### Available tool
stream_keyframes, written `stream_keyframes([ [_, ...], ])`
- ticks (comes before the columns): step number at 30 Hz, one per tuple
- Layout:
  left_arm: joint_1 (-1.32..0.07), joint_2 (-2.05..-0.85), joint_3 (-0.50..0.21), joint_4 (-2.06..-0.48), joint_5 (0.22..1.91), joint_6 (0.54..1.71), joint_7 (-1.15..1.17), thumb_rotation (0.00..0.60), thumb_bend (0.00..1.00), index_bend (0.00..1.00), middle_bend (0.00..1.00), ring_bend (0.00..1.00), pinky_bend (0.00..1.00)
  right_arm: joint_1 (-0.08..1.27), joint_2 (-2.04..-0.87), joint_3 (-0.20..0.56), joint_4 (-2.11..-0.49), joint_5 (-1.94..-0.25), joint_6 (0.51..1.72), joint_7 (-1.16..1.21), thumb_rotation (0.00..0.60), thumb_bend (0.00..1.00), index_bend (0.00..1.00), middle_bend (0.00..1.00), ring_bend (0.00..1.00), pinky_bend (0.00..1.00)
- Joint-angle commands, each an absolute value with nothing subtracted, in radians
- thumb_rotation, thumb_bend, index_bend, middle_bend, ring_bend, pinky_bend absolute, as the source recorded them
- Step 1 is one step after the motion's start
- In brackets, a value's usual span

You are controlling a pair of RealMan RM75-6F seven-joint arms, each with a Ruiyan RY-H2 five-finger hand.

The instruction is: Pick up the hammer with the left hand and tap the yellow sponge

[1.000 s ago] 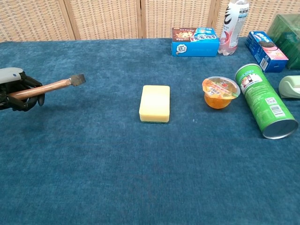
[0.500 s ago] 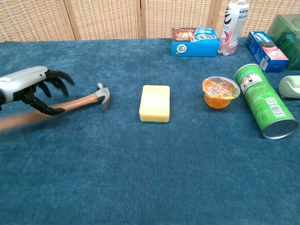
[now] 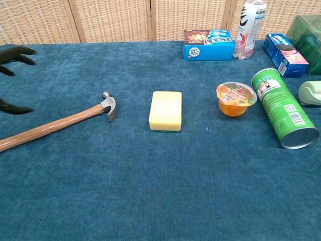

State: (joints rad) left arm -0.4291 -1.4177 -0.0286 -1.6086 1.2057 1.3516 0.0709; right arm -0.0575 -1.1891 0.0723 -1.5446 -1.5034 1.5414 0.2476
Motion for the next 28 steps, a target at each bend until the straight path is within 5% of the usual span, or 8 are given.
stream_keyframes([
  [1, -0.316, -1.327, 0.025, -1.713, 1.27, 1.475, 0.045, 0.6, 0.19, 0.05, 0.13, 0.03, 0.15, -0.04, -1.19, 0.066, -1.547, -1.528, 1.528, 0.241, 0.6, 0.28, 0.49, 0.52, 0.46, 0.39],
  [13, -0.109, -1.18, 0.111, -1.858, 1.373, 1.686, 0.035, 0.6, 0.2, 0.2, 0.22, 0.12, 0.16, 0.009, -1.191, 0.055, -1.58, -1.589, 1.508, 0.181, 0.6, 0.28, 0.51, 0.52, 0.46, 0.38],
  [28, -0.093, -1.202, 0.045, -1.887, 1.394, 1.622, 0.045, 0.6, 0.2, 0.23, 0.23, 0.12, 0.17, 0.017, -1.205, 0.043, -1.568, -1.569, 1.502, 0.207, 0.6, 0.28, 0.52, 0.57, 0.46, 0.38],
])
